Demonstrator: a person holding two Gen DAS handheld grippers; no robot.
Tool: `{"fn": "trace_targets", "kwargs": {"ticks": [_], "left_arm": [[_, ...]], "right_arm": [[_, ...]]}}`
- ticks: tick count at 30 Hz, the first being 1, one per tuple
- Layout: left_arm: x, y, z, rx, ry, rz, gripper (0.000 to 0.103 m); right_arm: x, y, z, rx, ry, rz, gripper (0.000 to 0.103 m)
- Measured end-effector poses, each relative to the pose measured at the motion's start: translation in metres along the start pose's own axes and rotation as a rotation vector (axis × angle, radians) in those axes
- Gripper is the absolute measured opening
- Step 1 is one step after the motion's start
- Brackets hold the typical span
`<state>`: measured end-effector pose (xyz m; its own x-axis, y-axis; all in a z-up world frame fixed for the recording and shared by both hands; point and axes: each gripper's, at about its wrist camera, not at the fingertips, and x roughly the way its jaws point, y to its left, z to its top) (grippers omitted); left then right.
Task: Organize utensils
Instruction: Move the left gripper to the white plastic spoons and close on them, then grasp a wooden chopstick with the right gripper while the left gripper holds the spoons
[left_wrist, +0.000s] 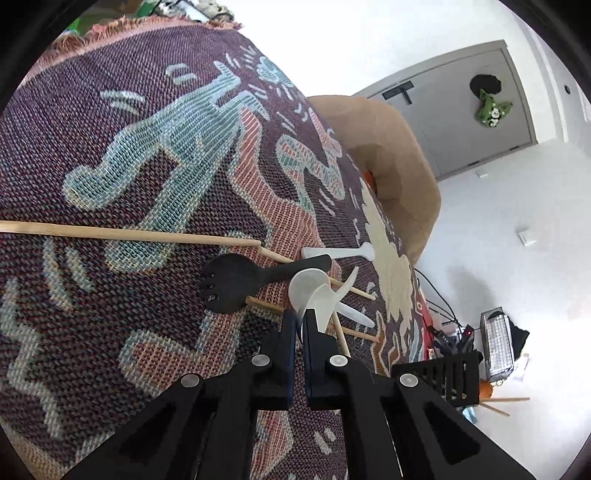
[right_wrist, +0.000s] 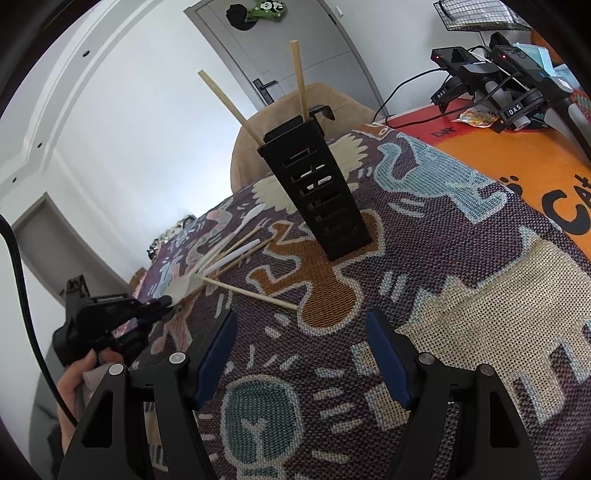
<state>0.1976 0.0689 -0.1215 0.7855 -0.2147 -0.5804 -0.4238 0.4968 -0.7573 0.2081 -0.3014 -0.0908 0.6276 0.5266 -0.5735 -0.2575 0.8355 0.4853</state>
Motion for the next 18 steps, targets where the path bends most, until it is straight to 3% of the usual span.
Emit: {"fn": "trace_targets", "kwargs": {"ticks": [6, 12, 18], "left_arm": [[-0.021, -0.010, -0.003, 0.107, -0.027, 0.018, 0.002], [-0.046, -0.029, -0.005, 0.280, -0.072, 0.062, 0.002], [-0.063, -0.035, -0.008, 0.364, -0.082, 0.071, 0.002]], "right_arm": [[0.000, 0.003, 0.000, -0.009, 0.006, 0.001, 0.073], [0.005, 0.000, 0.003, 0.017, 0.027, 0.022, 0.070], [0.029, 0.006, 0.009, -0.002, 0.095, 0.043, 0.061]]}}
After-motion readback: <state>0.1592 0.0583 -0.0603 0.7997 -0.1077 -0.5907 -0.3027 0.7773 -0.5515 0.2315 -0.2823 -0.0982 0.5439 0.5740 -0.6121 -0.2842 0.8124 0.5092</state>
